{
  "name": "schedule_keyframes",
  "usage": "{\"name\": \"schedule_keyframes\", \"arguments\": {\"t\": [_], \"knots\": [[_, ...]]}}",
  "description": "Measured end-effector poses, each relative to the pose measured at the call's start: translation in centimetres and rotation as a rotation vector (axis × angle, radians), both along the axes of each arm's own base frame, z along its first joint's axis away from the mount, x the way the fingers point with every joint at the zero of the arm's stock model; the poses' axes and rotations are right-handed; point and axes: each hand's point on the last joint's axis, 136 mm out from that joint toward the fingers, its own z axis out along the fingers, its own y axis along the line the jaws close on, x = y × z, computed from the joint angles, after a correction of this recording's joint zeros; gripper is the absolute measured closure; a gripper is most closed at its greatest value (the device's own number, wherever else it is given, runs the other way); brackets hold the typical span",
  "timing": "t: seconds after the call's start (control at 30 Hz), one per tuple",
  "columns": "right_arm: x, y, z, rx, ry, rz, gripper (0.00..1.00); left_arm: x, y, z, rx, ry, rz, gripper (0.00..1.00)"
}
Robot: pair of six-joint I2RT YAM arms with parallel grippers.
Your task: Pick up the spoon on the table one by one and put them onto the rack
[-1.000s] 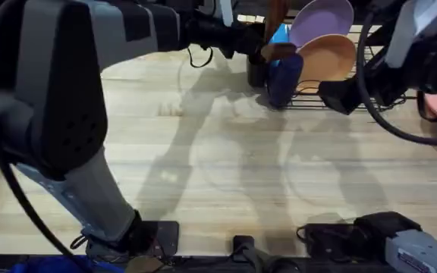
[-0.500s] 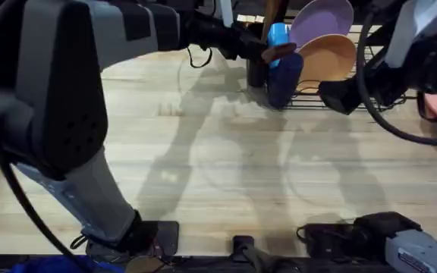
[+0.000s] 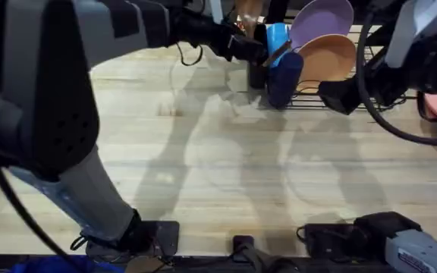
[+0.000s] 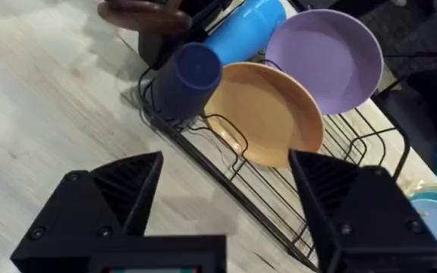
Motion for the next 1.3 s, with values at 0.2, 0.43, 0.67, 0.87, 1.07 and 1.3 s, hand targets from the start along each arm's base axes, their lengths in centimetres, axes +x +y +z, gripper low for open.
{"name": "schedule_keyframes", "arguments": {"t": [0.2, 0.43, 0.67, 0.87, 1.07, 1.3], "knots": [[0.0, 0.0, 0.0, 0.0, 0.0, 0.0, 0.005, -0.4, 3.3, 1.7, 0.057, -0.012, 0.06, 0.006], [0.0, 0.0, 0.0, 0.0, 0.0, 0.0, 0.005, -1.7, 7.1, 4.3, 0.176, -0.063, 0.152, 0.006], [-0.4, -0.1, -0.2, 0.032, 0.023, -0.029, 0.005, -4.7, 11.7, 7.5, 0.316, -0.1, 0.267, 0.005], [-1.2, -0.2, 1.3, 0.148, 0.002, -0.115, 0.005, -8.6, 16.6, 10.0, 0.432, -0.094, 0.416, 0.006], [-2.8, -0.4, 1.9, 0.281, 0.031, -0.219, 0.006, -13.4, 20.6, 11.6, 0.541, -0.068, 0.556, 0.006], [-4.2, -1.6, 1.3, 0.413, 0.101, -0.379, 0.004, -18.7, 22.4, 12.6, 0.614, -0.047, 0.641, 0.007]]}}
